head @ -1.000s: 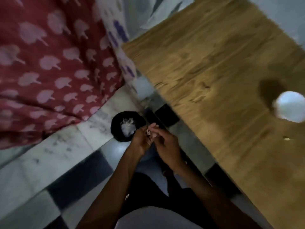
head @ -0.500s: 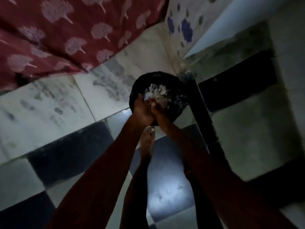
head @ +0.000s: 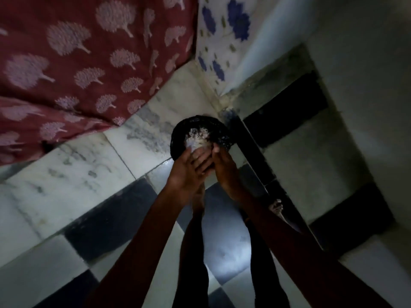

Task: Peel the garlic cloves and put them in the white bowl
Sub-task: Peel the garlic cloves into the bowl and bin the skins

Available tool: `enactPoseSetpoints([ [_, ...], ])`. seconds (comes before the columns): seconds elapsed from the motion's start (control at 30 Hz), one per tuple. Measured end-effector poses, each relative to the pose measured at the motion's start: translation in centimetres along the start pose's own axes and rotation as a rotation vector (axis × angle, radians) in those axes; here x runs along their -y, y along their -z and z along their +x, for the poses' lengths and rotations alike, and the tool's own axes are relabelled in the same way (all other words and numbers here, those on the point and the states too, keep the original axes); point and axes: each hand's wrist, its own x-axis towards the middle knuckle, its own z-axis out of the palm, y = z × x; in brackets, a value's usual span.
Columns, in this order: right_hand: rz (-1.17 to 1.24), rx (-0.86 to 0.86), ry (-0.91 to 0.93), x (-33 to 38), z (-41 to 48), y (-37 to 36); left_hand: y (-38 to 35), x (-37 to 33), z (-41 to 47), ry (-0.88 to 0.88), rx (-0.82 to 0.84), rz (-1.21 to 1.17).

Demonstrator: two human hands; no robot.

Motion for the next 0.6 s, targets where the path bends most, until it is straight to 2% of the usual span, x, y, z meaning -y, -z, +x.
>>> enactPoseSetpoints([
  [0.1, 0.037, -0.130, 0.094, 5.0, -8.7, 4.3, -4.5, 0.9, -8.5, -0.061, -0.088, 0.194],
  [0.2, 0.079, -0.164, 0.171, 8.6, -18.1, 9.8, -10.2, 2.9, -16.0, -0.082, -0.033, 0.335],
  [0.33, 0.253, -0.307, 0.194, 11.9, -28.4, 18.0, -18.8, 7.7, -23.2, -0.111, 0.084, 0.615],
  [0.6, 0.482, -0.595, 0.268, 9.2, -40.8, 33.3, -33.9, 20.3, -28.2, -0.282, 0.367, 1.069],
])
